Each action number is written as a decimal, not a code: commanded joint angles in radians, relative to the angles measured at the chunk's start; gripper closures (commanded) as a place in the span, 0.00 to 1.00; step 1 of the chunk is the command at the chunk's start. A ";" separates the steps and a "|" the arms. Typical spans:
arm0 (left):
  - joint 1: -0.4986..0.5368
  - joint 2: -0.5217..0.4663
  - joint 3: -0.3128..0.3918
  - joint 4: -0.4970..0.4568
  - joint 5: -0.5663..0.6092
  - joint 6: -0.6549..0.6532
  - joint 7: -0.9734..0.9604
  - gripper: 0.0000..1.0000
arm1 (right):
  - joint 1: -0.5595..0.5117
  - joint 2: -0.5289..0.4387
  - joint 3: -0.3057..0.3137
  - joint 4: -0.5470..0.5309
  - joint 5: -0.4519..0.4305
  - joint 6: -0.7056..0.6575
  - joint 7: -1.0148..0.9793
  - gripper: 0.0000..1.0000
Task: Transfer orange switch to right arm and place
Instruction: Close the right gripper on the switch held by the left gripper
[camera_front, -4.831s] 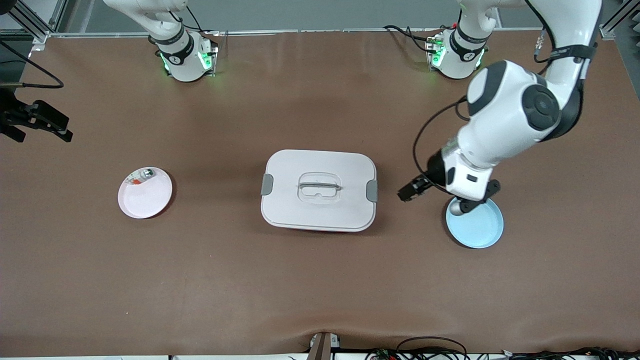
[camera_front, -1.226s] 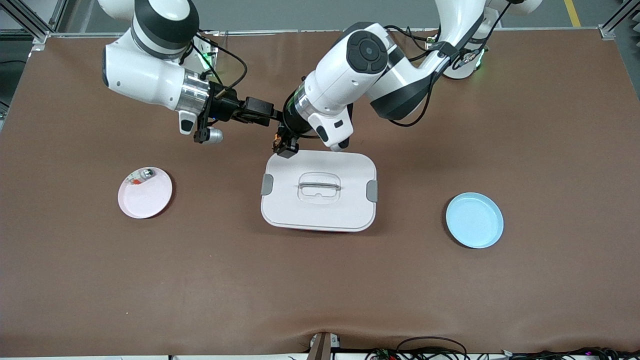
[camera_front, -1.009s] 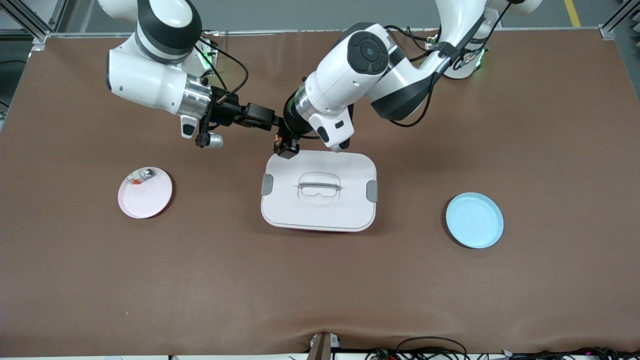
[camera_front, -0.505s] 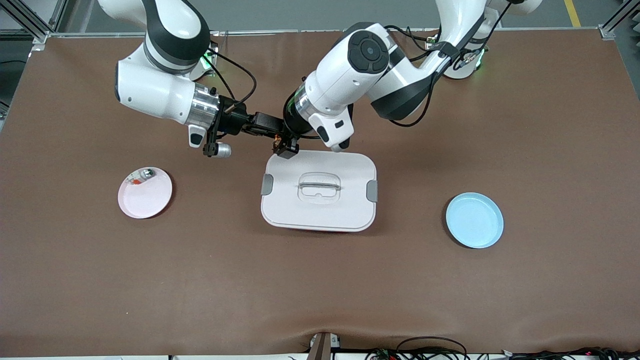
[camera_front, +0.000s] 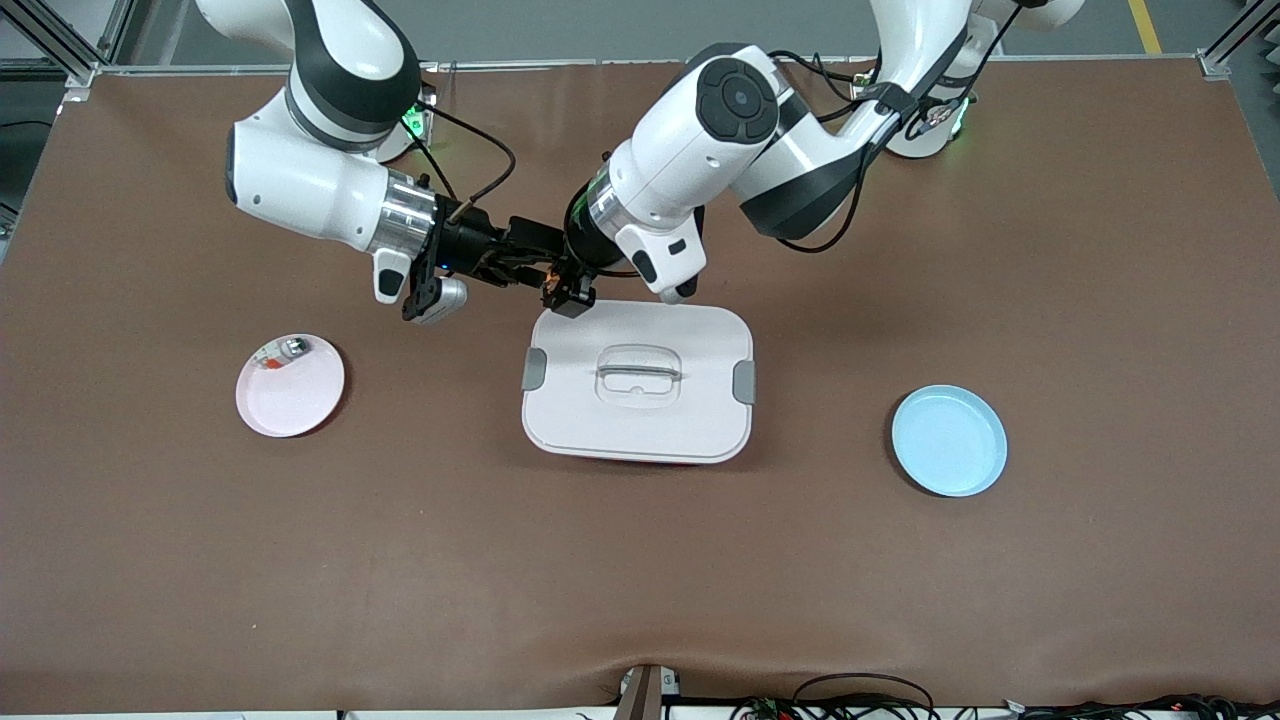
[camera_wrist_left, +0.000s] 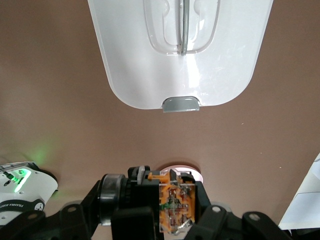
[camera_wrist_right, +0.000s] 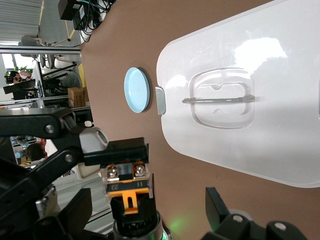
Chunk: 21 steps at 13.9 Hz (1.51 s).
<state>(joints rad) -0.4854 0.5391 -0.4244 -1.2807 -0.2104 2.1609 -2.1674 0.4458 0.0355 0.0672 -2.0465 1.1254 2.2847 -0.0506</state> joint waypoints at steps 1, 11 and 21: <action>-0.009 0.004 0.001 0.015 -0.017 0.017 -0.002 1.00 | -0.010 0.009 -0.006 0.015 -0.012 -0.008 -0.015 0.00; -0.021 0.004 0.009 0.015 -0.017 0.022 -0.005 1.00 | -0.024 0.010 -0.006 0.032 -0.010 -0.010 -0.001 1.00; 0.028 -0.024 0.013 0.014 -0.007 0.013 0.047 0.00 | -0.024 0.009 -0.006 0.032 -0.010 -0.011 0.000 1.00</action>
<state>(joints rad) -0.4814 0.5405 -0.4188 -1.2642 -0.2129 2.1796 -2.1469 0.4353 0.0389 0.0530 -2.0256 1.1187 2.2855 -0.0622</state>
